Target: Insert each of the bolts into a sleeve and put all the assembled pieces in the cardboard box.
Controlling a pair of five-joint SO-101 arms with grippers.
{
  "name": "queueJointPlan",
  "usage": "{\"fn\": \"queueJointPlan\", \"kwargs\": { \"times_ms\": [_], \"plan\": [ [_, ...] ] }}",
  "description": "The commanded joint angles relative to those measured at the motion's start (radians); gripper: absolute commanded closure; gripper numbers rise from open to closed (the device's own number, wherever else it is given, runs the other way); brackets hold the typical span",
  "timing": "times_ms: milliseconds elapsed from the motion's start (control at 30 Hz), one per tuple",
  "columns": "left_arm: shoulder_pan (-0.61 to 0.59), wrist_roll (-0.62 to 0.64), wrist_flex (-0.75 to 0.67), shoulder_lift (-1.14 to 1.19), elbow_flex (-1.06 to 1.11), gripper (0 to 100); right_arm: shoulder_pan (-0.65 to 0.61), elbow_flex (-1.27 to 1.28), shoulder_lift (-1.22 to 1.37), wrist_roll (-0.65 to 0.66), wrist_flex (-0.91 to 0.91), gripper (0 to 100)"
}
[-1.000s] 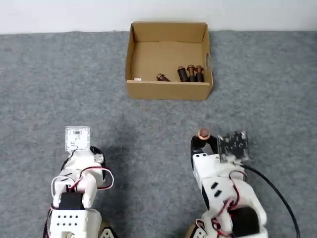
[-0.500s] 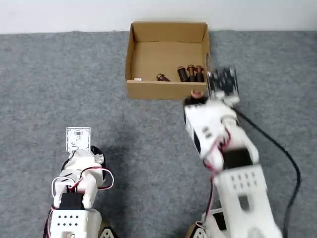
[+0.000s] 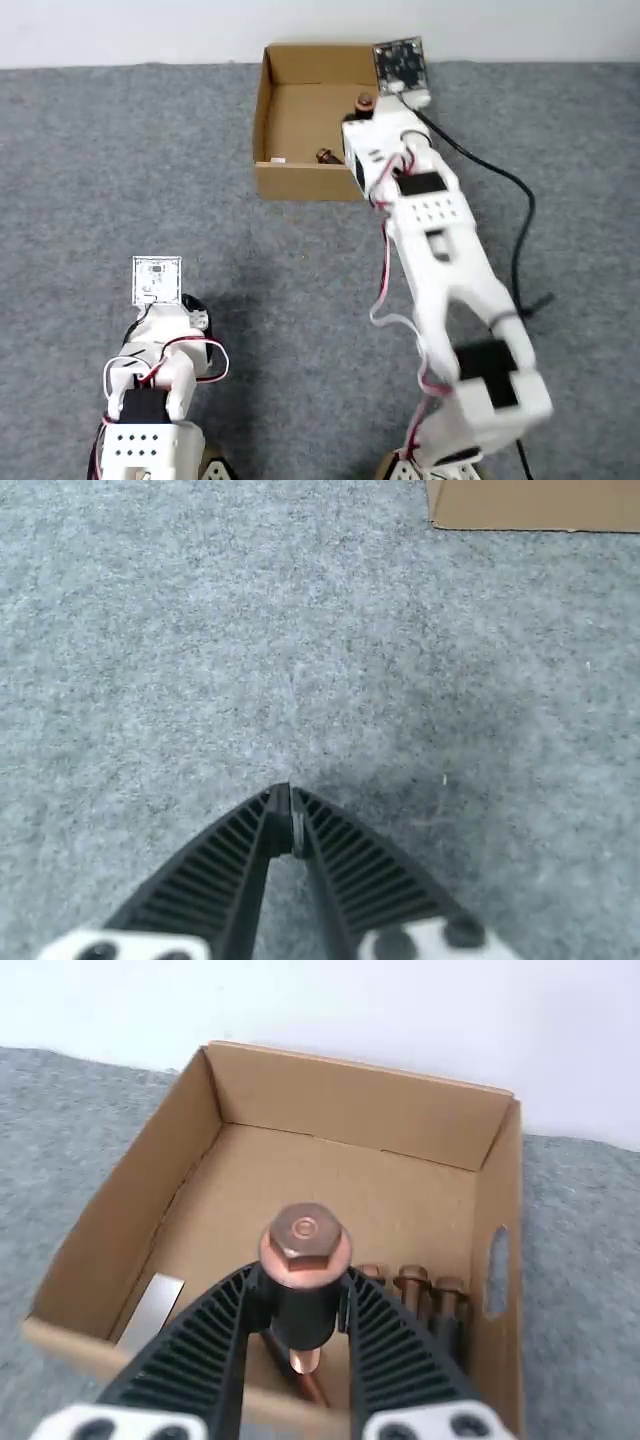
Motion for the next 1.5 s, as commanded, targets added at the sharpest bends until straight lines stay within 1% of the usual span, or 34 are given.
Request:
{"fn": "queueJointPlan", "kwargs": {
  "times_ms": [0, 100, 433, 600, 667, 867, 933, 1067, 1167, 1267, 1467],
  "plan": [
    [-0.003, -0.002, -0.017, -0.006, -0.007, 99, 0.010, -0.227, 0.131, -0.006, -0.019, 99.1],
    [-0.003, -0.002, -0.015, -0.006, -0.007, 99, 0.010, -0.313, 0.249, -0.005, -0.001, 99.1],
    [-0.003, -0.002, -0.015, -0.006, -0.007, 99, 0.008, -0.463, 0.456, -0.005, 0.268, 98.1],
    [-0.003, -0.002, -0.015, -0.006, -0.007, 99, 0.001, -0.537, 0.472, -0.005, 0.371, 84.8],
    [-0.003, -0.003, -0.015, -0.006, -0.007, 99, -0.013, -0.551, 0.469, -0.005, 0.397, 83.0],
    [-0.003, -0.005, -0.018, -0.006, -0.007, 99, -0.038, -0.652, 0.467, -0.011, 0.498, 83.8],
    [-0.003, -0.003, -0.020, -0.006, -0.007, 99, -0.051, -0.703, 0.463, -0.011, 0.562, 87.5],
    [-0.003, -0.005, -0.021, -0.006, -0.007, 99, -0.081, -0.763, 0.410, -0.012, 0.722, 99.5],
    [-0.003, -0.005, -0.023, -0.006, -0.007, 99, -0.085, -0.767, 0.352, -0.014, 0.826, 97.4],
    [-0.003, -0.006, -0.023, -0.006, -0.007, 99, -0.079, -0.767, 0.298, -0.014, 0.917, 99.2],
    [-0.003, -0.006, -0.023, -0.006, -0.007, 99, -0.077, -0.767, 0.202, -0.014, 1.159, 99.0]
  ]
}}
